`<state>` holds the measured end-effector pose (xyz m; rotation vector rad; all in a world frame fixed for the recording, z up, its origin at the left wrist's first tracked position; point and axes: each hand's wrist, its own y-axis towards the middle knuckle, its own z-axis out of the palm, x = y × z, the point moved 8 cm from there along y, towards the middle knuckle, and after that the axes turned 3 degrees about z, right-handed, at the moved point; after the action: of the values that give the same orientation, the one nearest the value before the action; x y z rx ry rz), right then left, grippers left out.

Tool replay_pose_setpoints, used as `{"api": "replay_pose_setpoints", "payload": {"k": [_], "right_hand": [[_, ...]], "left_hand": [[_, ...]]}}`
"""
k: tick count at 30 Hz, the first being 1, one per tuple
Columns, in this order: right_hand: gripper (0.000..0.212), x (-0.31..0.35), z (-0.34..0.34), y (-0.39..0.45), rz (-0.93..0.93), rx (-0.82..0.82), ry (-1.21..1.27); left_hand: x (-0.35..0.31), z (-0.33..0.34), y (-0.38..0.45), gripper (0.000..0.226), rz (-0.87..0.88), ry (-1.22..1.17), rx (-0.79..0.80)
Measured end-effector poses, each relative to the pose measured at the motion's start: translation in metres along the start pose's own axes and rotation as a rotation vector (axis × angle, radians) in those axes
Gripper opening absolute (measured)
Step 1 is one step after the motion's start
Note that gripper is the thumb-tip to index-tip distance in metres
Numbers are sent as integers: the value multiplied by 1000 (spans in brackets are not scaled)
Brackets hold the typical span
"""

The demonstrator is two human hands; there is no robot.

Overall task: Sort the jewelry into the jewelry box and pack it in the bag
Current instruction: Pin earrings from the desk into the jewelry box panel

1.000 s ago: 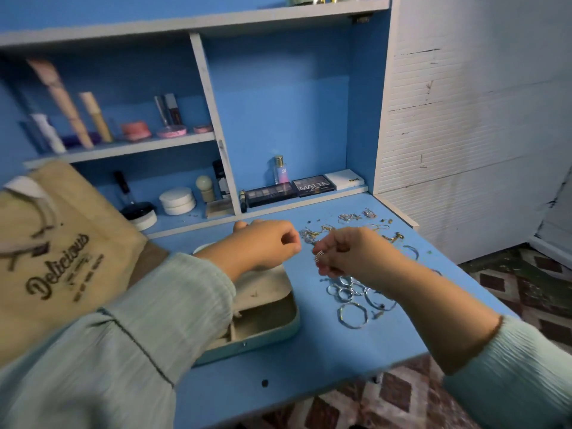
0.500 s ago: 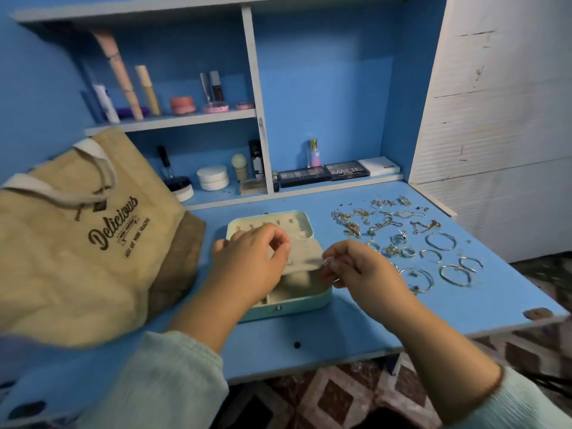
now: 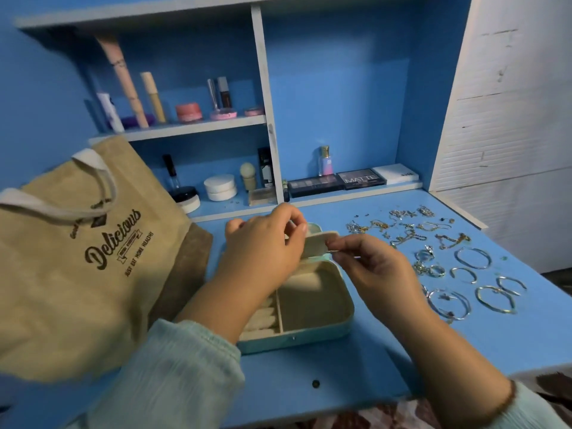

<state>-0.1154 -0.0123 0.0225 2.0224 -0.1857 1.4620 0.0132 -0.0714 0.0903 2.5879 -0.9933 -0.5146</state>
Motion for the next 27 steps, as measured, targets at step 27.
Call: {"api": "replay_pose_setpoints", "payload": {"k": [27], "right_hand": [[25,8,5,31,-269,-139,-119]], "left_hand": [[14,-1,20,10,161,-20,-364]]}}
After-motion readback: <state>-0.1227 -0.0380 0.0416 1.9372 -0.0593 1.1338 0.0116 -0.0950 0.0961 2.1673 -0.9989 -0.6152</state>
